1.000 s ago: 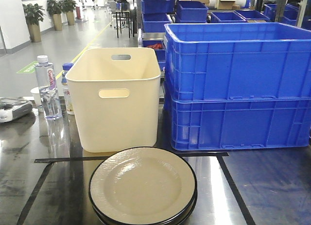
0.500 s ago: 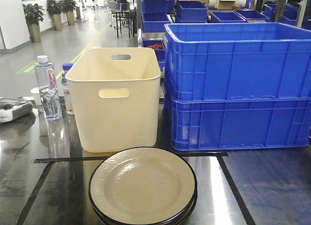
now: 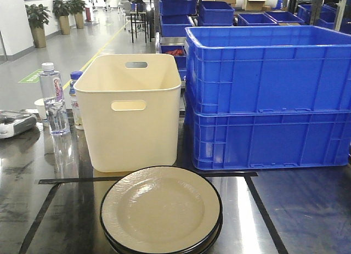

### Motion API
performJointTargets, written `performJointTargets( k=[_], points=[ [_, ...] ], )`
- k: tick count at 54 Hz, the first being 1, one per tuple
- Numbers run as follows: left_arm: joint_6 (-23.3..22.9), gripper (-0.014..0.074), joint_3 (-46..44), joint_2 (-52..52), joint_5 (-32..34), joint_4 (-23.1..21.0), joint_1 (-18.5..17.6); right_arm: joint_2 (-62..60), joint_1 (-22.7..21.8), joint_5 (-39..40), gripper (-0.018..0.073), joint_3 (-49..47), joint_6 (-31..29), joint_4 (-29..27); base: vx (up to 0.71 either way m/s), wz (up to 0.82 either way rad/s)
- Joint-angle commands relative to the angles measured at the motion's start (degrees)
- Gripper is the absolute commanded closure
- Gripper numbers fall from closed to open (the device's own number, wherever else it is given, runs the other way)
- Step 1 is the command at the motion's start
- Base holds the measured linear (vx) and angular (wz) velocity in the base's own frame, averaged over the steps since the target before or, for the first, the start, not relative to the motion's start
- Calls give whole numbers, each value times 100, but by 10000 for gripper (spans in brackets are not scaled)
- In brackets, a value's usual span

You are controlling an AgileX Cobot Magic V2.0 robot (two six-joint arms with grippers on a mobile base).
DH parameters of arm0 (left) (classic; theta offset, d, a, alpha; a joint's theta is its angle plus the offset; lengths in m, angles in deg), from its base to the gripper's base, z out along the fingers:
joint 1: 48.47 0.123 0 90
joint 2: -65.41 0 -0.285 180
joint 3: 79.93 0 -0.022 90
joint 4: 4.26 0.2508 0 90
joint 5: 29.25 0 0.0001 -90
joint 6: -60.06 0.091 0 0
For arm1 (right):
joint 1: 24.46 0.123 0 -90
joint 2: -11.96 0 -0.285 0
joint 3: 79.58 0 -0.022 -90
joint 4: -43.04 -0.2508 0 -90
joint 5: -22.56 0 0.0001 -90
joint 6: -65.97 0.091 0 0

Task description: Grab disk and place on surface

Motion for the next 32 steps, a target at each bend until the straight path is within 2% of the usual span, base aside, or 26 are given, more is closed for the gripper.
performJointTargets(
  k=[1,6,15,19,26,32],
  points=[
    [-8,597,173,194,838,-14,-219,49,-3,507,568,-159,-22,27,0,0],
    [-35,597,723,482,1245,127,-292,49,-3,507,568,-159,-22,27,0,0],
    [-73,597,1821,1018,1864,129,-292,49,-3,507,568,-159,-22,27,0,0],
    [25,597,1767,1364,1048,344,-292,49,-3,507,568,-159,-22,27,0,0],
    [52,597,1779,1330,575,438,-292,49,-3,507,568,-159,-22,28,0,0],
    [-23,597,1768,1330,542,349,-292,49,-3,500,568,-159,-22,28,0,0]
  ],
)
